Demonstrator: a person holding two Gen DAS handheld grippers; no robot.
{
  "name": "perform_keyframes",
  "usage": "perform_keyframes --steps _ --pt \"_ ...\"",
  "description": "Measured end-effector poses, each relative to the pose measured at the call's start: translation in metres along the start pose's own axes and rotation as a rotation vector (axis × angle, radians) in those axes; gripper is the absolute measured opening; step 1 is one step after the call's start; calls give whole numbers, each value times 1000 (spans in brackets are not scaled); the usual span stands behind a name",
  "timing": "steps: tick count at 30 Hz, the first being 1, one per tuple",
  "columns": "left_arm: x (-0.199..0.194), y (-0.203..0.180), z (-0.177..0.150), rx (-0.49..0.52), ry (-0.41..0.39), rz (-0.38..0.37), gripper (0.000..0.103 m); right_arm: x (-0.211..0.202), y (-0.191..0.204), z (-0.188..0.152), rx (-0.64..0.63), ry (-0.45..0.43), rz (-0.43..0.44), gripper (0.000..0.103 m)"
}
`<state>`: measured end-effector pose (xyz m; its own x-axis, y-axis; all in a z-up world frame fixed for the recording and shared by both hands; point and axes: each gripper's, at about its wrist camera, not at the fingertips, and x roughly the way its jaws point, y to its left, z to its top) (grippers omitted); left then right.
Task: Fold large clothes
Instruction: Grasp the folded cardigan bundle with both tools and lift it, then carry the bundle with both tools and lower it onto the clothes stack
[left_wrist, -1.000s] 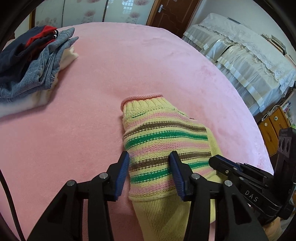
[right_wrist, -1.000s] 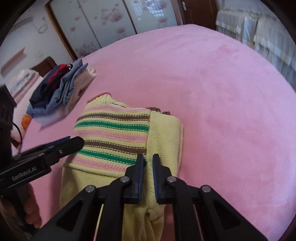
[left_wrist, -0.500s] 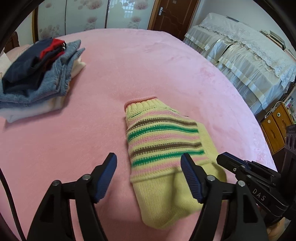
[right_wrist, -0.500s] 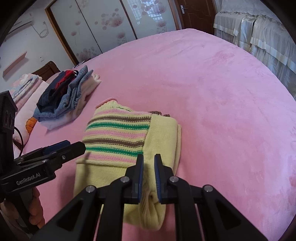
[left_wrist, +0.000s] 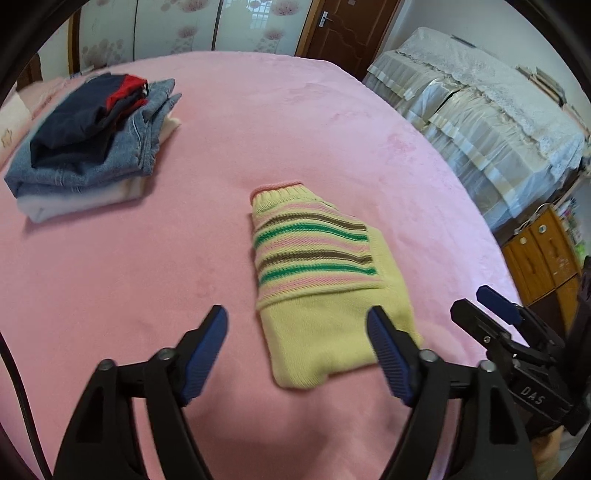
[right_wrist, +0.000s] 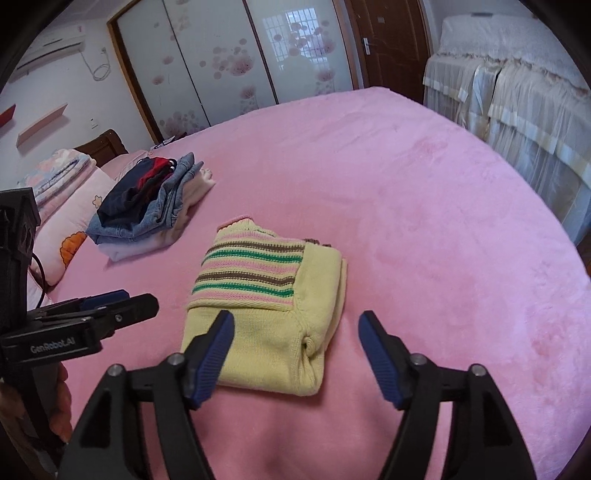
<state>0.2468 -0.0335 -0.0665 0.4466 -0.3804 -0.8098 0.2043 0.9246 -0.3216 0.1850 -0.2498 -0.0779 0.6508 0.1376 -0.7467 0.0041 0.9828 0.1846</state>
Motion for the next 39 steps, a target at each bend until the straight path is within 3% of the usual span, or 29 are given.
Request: perform_keyframes --steps 1,5,15,21,27,31,33,35,39 --pt "0 3 -1 -15 8 -27 86 -2 -1 0 -11 -2 6 75" --pt "10 12 -4 -62 57 -106 86 2 -12 0 24 38 33 75" --pt "71 46 -17 -204 131 -308 86 71 -65 -17 288 213 293 75" --pt "101 56 -21 -244 154 -373 86 112 -79 -21 394 273 438 75" --pt "130 58 -24 -249 192 -390 86 150 -80 -24 454 307 557 74" --pt "137 58 -21 -255 188 -401 85 161 -76 -20 450 302 613 67" --pt "135 58 -20 -256 183 -387 78 161 -74 -19 446 295 630 59" --pt "131 57 -20 -248 172 -359 63 157 -77 -19 440 283 628 50" --pt "111 53 -24 -246 133 -342 54 140 -68 -21 424 249 610 41"
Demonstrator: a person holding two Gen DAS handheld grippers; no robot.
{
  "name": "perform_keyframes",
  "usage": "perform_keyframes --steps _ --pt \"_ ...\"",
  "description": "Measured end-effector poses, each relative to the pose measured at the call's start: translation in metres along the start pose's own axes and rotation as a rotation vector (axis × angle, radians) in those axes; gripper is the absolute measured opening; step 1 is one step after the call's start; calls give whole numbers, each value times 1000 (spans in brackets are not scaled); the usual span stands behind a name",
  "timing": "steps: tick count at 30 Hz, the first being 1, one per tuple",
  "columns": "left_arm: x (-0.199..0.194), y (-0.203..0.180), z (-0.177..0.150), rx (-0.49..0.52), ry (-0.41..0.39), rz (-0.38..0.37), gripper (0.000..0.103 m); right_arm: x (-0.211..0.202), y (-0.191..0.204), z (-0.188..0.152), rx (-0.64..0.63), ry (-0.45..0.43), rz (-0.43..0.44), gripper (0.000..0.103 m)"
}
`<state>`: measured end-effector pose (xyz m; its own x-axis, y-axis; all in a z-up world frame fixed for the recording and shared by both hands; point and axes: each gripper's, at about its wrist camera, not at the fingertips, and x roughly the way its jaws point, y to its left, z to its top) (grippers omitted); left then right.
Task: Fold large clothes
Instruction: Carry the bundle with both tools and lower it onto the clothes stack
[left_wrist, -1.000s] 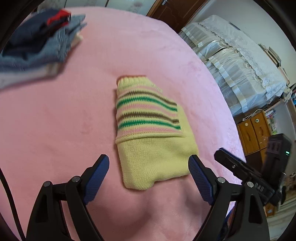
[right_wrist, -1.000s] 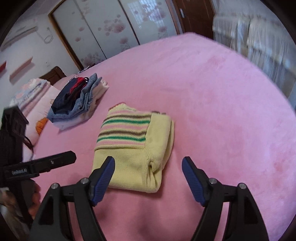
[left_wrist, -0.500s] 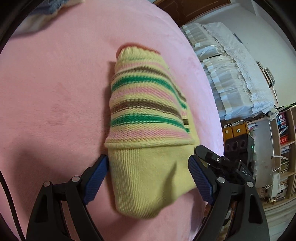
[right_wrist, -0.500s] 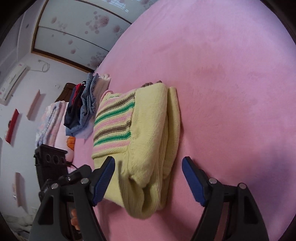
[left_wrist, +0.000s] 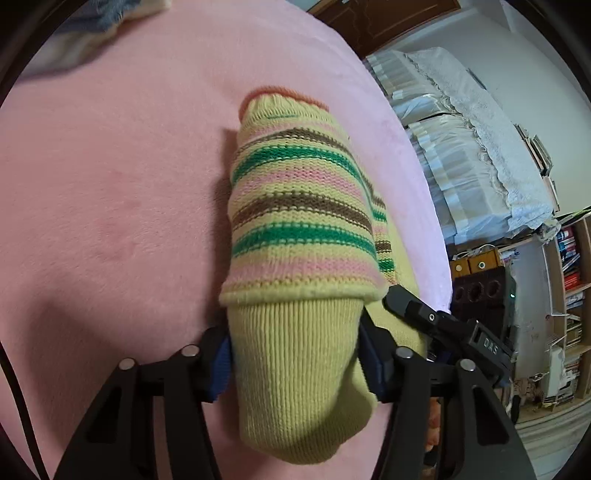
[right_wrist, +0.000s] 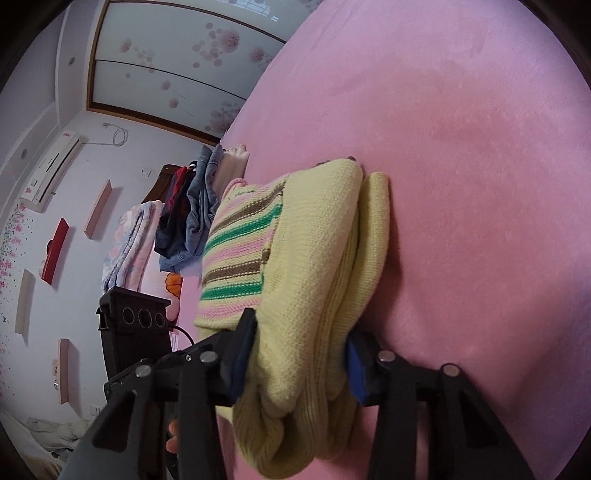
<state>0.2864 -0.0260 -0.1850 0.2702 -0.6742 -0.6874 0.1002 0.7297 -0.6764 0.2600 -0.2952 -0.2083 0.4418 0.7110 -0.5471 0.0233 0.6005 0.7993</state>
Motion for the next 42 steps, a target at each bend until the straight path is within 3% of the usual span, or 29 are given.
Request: perform_keyframes --steps 6,12,22,28,32,36,42 --pt "-52 -14 -22 37 -41 31 53 -17 46 -29 -54 -33 -44 40" --pt "-118 -12 -43 36 -61 52 53 -20 97 -56 -106 -1 -36 39" --pt "-249 4 -33 99 -168 135 54 18 207 -69 -198 33 43 39" --pt "-314 12 2 176 -223 212 54 51 261 -56 -245 64 86 39" --pt "-340 23 39 211 -248 216 54 72 288 -36 -264 65 99 39" --pt "-355 36 93 252 -254 197 54 95 314 -4 -276 47 103 39" --pt "-365 46 199 316 -250 215 55 137 353 69 -287 -26 99 39"
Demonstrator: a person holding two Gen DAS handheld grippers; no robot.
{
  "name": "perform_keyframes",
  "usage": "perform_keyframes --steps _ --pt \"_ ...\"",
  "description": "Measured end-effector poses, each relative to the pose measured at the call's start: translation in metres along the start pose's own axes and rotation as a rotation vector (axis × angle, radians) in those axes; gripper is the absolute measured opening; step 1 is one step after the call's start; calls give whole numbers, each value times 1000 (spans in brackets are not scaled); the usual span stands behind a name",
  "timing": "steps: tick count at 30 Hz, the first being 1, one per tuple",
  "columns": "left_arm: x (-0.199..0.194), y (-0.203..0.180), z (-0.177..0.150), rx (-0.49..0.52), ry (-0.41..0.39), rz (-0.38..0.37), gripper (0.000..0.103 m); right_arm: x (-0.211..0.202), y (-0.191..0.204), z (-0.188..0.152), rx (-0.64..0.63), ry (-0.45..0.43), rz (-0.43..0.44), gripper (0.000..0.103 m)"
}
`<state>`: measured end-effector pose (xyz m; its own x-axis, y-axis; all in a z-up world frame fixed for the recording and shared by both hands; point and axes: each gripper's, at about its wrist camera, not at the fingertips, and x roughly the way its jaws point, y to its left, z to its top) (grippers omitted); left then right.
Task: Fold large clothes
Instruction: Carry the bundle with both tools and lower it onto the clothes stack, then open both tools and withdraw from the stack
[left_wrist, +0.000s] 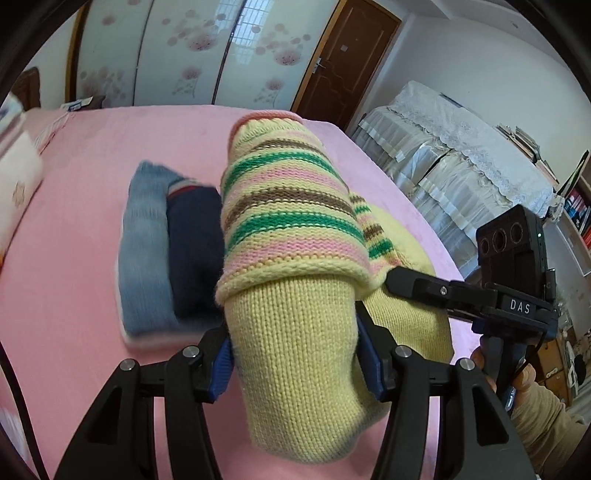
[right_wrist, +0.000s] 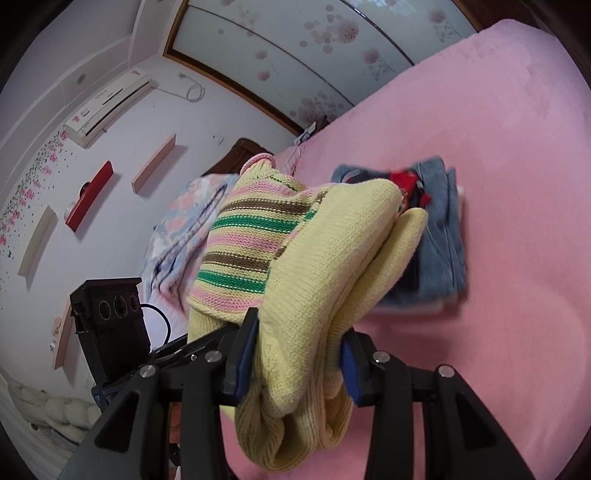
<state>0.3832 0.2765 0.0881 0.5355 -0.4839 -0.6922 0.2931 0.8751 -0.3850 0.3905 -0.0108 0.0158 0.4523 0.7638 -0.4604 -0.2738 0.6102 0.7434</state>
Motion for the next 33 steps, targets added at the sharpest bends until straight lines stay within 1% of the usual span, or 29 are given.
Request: perform_keyframes --steps 3,6,9,11,14,16,18,20,21,23,25,28,31,33 --pt "24 19 37 -8 5 -2 55 22 -2 29 -7 -26 -11 39" --pt "51 44 61 -39 1 -20 55 48 -15 55 14 -46 -26 39" --pt "84 65 76 -79 5 -39 56 68 -26 72 11 -64 -55 39" --pt "106 74 78 -98 15 -31 57 83 -36 81 6 -69 -84 39" --pt "138 86 73 -110 33 10 58 106 -54 89 29 -55 -110 39" --pt "157 99 70 -123 61 41 59 123 -69 88 42 -34 -129 39" --pt "172 108 63 -130 79 77 65 136 -80 85 50 -17 -154 39" --pt "182 114 56 -132 63 124 87 149 -90 79 44 -5 -190 40" --pt "183 117 54 -147 52 128 93 151 -92 75 34 -14 -195 41" --pt "182 125 50 -201 38 107 95 148 -92 76 24 -14 -189 43" --pt "181 128 47 -234 43 98 95 145 -90 77 20 6 -202 45" --pt "171 120 45 -228 26 150 95 137 -82 79 2 34 -240 46" --pt "147 103 39 -217 6 196 95 116 -67 73 -34 18 -275 48" --pt "130 93 32 -215 -9 224 95 98 -57 67 -57 2 -267 48"
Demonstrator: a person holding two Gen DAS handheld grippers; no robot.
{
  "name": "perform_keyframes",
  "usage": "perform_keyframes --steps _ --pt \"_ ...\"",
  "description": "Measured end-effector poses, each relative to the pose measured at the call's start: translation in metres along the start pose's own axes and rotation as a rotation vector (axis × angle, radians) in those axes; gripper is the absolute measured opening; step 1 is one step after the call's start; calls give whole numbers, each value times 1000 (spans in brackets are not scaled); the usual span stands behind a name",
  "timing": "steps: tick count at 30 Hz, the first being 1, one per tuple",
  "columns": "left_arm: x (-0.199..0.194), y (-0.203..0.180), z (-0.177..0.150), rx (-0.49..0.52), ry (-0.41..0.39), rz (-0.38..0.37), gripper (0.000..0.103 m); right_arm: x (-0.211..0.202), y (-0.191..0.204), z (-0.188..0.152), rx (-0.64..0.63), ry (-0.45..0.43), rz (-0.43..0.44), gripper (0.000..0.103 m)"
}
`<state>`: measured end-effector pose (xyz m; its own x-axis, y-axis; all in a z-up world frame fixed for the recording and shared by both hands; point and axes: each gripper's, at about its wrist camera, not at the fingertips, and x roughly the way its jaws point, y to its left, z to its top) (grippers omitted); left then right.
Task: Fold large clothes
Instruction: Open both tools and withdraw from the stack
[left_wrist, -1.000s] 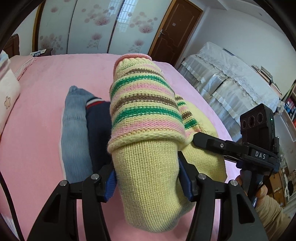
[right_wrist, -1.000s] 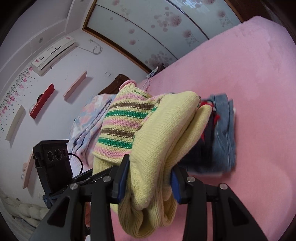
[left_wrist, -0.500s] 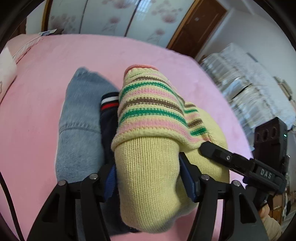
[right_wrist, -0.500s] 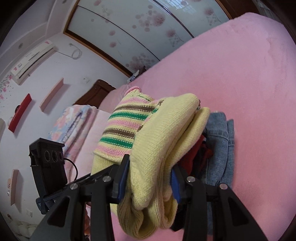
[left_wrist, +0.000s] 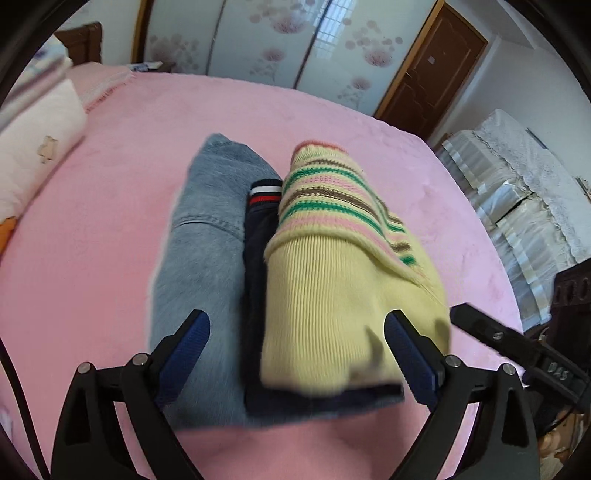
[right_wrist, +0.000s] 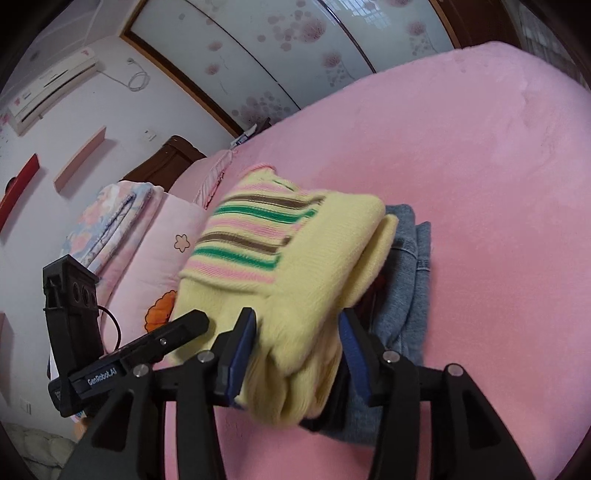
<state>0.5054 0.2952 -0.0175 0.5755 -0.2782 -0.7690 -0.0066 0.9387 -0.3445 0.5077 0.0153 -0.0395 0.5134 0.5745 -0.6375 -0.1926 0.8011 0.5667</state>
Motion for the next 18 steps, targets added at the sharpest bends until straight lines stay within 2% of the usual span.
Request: perform_keyframes --steps 4,10,13,18 --pt "-45 -15 -27 15 -5 55 95 -48 16 -15 -33 0 -2 48" --pt "-119 -48 -76 25 -11 62 95 -136 45 -57 -102 12 -10 48" --pt "-164 -77 -105 64 -25 62 95 -175 53 -77 -111 23 2 48" --pt "-230 -126 -145 119 -58 71 95 -243 72 -112 -161 11 -28 48"
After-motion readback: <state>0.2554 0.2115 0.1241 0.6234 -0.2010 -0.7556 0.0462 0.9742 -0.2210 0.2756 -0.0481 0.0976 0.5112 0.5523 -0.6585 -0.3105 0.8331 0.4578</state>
